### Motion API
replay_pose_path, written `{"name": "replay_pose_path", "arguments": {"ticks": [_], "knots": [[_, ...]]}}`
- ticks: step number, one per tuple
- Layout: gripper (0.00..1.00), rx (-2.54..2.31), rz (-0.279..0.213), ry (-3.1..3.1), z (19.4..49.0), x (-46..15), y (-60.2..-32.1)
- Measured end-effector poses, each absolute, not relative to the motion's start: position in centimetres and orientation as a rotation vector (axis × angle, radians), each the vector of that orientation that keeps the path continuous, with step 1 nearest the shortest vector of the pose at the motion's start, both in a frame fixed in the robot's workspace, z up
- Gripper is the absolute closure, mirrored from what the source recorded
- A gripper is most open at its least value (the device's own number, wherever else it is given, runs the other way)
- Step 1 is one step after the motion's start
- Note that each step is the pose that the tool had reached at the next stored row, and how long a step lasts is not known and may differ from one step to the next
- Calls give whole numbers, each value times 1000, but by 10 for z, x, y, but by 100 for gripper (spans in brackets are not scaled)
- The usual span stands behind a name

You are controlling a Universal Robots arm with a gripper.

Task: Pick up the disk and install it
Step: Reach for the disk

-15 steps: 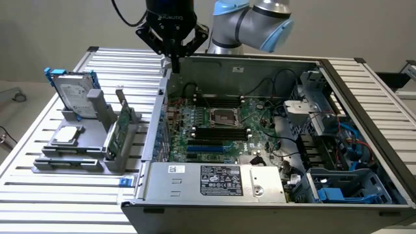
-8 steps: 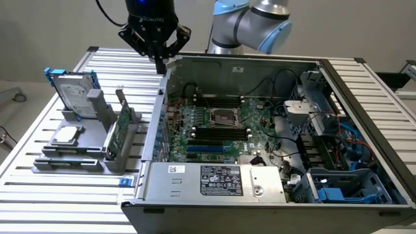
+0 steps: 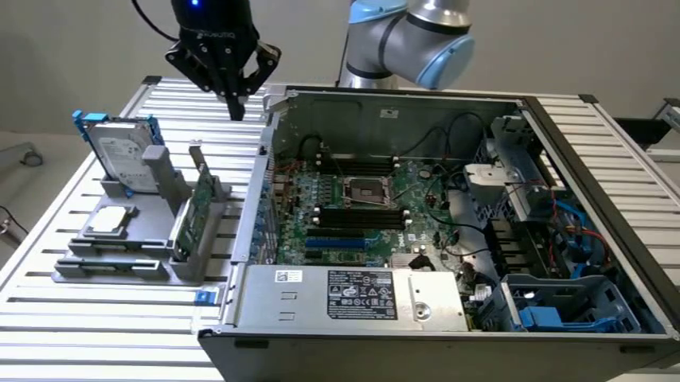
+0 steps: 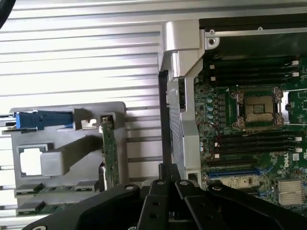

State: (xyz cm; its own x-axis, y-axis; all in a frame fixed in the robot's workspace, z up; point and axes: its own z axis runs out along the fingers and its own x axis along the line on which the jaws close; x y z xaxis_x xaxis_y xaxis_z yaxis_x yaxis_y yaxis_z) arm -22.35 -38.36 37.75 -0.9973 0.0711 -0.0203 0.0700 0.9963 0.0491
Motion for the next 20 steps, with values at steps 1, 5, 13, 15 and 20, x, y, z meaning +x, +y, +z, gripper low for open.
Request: {"name": "replay_pose_path", "arguments": {"ticks": [1, 5, 13, 15, 20], "knots": [[89, 110, 75, 3117, 377, -227, -381], [89, 110, 75, 3117, 377, -243, -372], [89, 110, 75, 3117, 378, -274, -358], [89, 110, 75, 3117, 378, -282, -354], [89, 110, 75, 3117, 378, -302, -347]]}}
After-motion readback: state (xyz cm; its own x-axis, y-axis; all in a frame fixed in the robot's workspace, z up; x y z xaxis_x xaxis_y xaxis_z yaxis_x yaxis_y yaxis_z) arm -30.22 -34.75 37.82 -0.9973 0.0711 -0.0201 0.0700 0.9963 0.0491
